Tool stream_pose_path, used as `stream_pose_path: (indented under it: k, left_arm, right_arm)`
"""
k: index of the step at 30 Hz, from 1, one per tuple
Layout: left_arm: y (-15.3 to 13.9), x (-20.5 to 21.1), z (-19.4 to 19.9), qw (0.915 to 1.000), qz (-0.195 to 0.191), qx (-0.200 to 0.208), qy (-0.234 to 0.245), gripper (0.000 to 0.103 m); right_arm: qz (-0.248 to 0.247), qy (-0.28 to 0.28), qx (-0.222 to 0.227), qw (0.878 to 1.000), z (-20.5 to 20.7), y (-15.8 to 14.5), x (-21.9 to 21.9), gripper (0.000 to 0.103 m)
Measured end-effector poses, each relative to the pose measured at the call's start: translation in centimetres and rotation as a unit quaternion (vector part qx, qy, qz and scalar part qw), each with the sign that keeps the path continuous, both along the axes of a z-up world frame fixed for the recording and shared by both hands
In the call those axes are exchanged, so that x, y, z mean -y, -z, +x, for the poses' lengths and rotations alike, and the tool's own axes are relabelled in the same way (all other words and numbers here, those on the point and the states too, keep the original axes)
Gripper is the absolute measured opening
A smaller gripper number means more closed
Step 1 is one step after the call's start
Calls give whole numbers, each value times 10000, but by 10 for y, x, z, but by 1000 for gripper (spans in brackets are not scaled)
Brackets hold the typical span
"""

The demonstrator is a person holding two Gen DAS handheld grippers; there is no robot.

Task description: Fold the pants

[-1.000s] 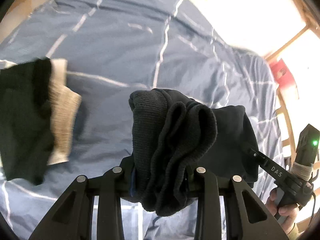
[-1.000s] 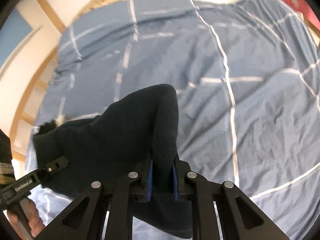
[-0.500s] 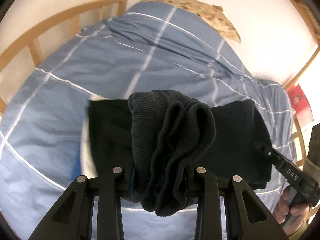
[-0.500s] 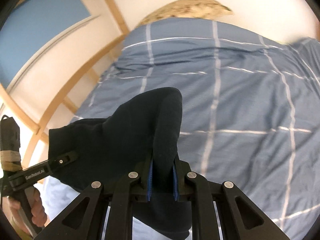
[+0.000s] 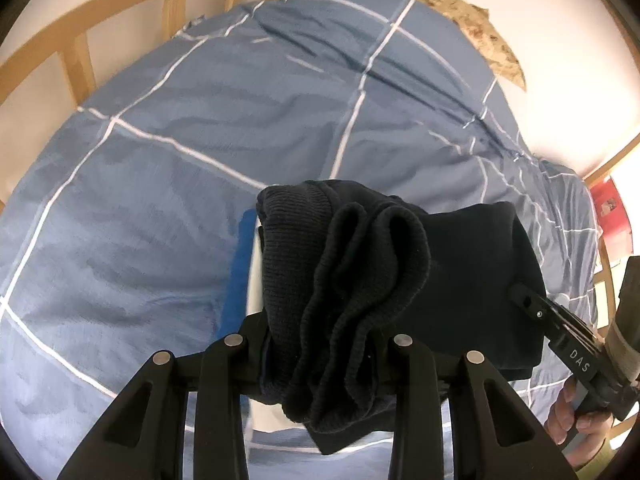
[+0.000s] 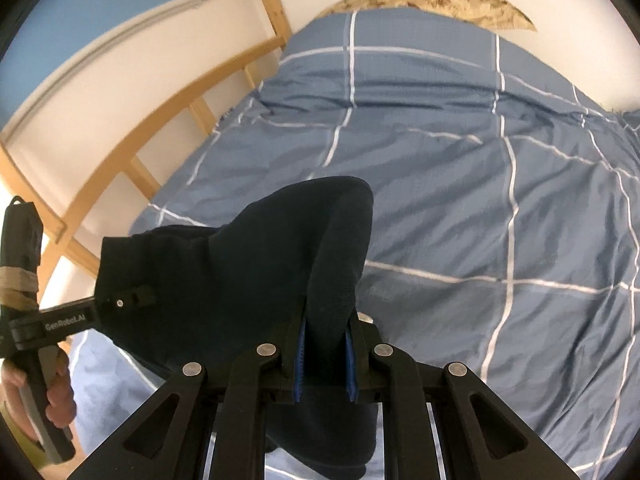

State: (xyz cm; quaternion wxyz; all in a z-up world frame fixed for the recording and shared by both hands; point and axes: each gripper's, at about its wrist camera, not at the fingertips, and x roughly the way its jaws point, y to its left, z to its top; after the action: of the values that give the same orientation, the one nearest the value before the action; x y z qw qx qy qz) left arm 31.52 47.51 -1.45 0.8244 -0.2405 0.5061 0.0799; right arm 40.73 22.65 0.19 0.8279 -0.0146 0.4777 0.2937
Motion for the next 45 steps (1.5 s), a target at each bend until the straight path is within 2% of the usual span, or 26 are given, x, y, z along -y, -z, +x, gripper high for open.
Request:
stream_pose_path:
  k: [5,7,10,11,14,17,21,24,29,32,40,45]
  left_arm:
    - [11,-10,-3,9995,174,-232,84,43]
    - [10,-13,-5,9990,309,-298,82,46]
    - [3,-16,-8,9974,635,-333,63,55]
    - [1,-16,-8,9964,764,-351,49,57]
    - [-5,-15,-9,9939,1027,-385,64,57]
    - [-23,-7,-14,9886,1480,-267,-114,57]
    - [-52,22,-29,9797,2003,35,-57,64]
    - [-71,52,-41,9757,2179,208,99,68]
    - [-97,104,-62,9732,2249,394,271,70]
    - [-108,134,-78,9749,2138,519,354,72]
    - [-126,214,-120,9741,2117,700,379,73]
    - [-135,256,-148,9727,2134,841,341,74]
  right_arm:
    - [-235,133,-82,9996,-2,12,-9,21]
    - [-349,226,-75,9991,-2,15,-10,29]
    - [-550,395,-52,9977,-1,15,-10,41]
    - [-661,468,-12,9967,0,15,-9,42]
    - [-861,535,32,9948,2,14,-7,50]
    - [-975,736,150,9924,1,5,0,52]
    - [-1062,858,665,9884,-12,-22,19,71]
    - [-983,909,959,9863,-26,-44,41,75]
    - [-763,1061,1014,9862,-52,-71,83,79]
    - [-611,1134,998,9866,-72,-83,107,80]
    - [-401,1230,1029,9862,-126,-107,163,80]
    - [-416,1181,1304,9835,-161,-122,197,81]
